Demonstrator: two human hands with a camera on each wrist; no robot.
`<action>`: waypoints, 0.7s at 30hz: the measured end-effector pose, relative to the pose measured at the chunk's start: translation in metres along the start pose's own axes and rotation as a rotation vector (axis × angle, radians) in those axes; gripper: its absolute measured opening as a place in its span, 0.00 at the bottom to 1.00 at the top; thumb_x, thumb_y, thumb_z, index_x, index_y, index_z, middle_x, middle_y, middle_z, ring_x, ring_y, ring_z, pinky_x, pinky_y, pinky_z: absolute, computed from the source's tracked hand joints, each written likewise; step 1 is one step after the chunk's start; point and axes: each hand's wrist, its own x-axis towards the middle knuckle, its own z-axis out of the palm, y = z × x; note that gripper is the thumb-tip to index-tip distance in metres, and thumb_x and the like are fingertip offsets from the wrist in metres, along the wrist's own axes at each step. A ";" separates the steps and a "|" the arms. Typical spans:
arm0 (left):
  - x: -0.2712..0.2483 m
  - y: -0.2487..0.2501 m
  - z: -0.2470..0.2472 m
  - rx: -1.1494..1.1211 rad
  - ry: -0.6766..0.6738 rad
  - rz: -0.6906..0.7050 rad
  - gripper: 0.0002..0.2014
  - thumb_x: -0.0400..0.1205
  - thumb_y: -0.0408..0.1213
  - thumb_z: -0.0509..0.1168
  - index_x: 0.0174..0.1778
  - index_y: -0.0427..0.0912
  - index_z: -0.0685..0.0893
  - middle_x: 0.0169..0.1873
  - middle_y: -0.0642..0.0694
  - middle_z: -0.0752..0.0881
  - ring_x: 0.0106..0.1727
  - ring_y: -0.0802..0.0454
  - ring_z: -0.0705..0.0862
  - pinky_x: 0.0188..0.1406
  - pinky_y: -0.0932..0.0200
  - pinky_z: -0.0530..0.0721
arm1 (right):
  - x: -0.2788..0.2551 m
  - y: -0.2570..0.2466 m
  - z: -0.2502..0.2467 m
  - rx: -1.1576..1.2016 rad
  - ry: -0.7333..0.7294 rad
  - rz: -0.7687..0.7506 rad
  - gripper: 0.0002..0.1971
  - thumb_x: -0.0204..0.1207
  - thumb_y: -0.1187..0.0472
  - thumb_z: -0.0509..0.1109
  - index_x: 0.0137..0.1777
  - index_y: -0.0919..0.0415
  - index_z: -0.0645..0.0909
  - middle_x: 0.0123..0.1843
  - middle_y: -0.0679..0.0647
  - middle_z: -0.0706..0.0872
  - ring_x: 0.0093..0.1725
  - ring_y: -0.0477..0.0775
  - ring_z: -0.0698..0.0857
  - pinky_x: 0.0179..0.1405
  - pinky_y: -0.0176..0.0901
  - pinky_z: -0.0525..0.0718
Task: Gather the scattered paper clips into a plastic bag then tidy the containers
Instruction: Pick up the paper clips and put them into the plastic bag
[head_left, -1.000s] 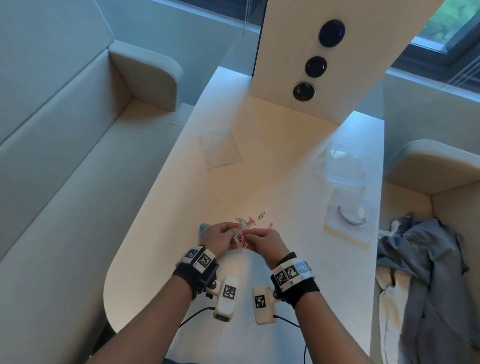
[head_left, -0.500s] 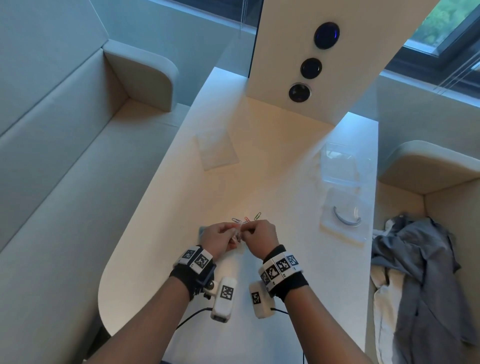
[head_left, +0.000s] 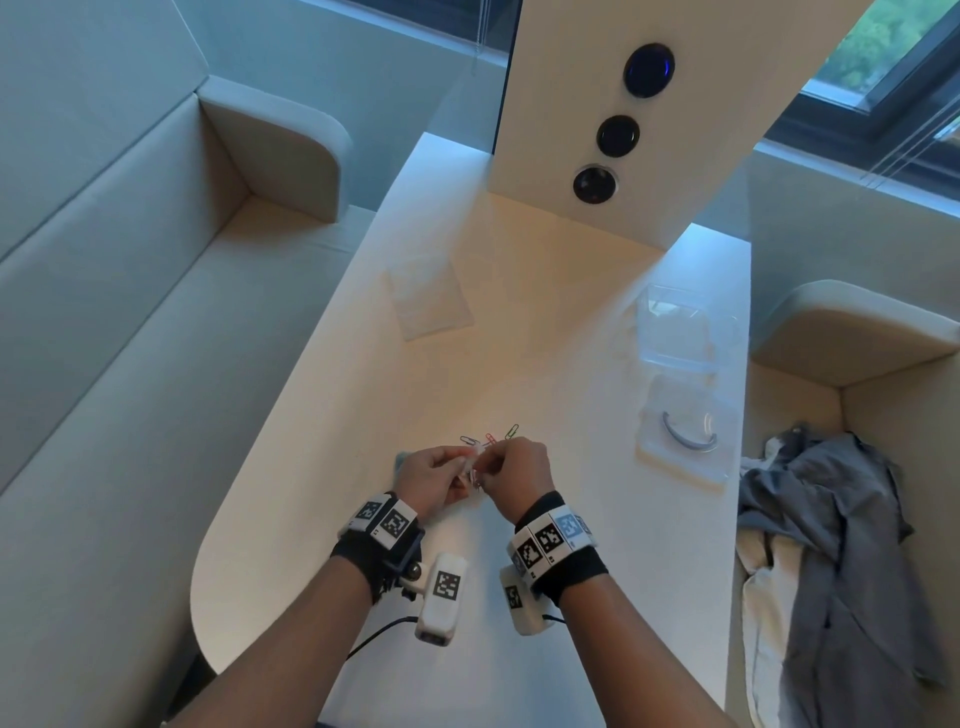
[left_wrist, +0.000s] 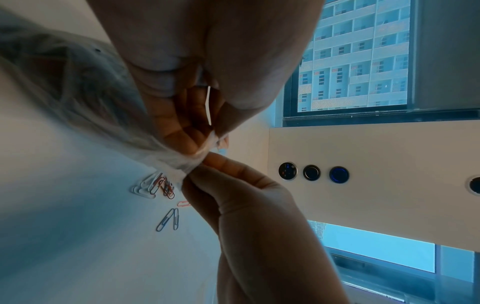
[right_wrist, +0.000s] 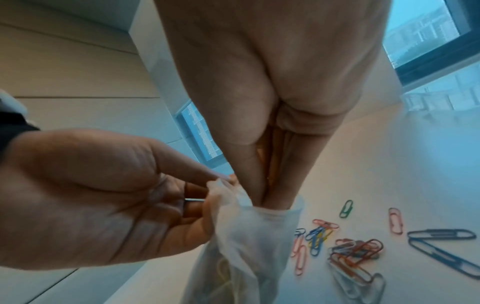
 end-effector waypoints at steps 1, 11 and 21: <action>0.000 0.000 -0.001 0.001 -0.003 -0.002 0.09 0.84 0.27 0.63 0.52 0.38 0.89 0.30 0.43 0.85 0.28 0.54 0.80 0.31 0.63 0.85 | 0.000 0.000 0.000 0.022 0.014 -0.004 0.04 0.70 0.66 0.77 0.37 0.58 0.90 0.37 0.51 0.90 0.38 0.48 0.87 0.50 0.41 0.87; 0.001 0.008 -0.023 -0.013 0.047 0.018 0.10 0.82 0.31 0.66 0.44 0.46 0.92 0.34 0.40 0.90 0.30 0.50 0.84 0.44 0.49 0.86 | 0.003 0.008 -0.021 0.336 -0.176 -0.162 0.12 0.78 0.69 0.68 0.54 0.57 0.91 0.48 0.51 0.93 0.45 0.46 0.91 0.50 0.40 0.89; -0.006 0.022 -0.072 -0.133 0.079 0.054 0.10 0.83 0.27 0.64 0.48 0.42 0.90 0.46 0.38 0.89 0.43 0.48 0.85 0.41 0.62 0.88 | 0.023 0.074 0.031 -0.041 0.044 0.218 0.57 0.54 0.42 0.86 0.81 0.56 0.61 0.69 0.58 0.65 0.69 0.61 0.70 0.72 0.53 0.75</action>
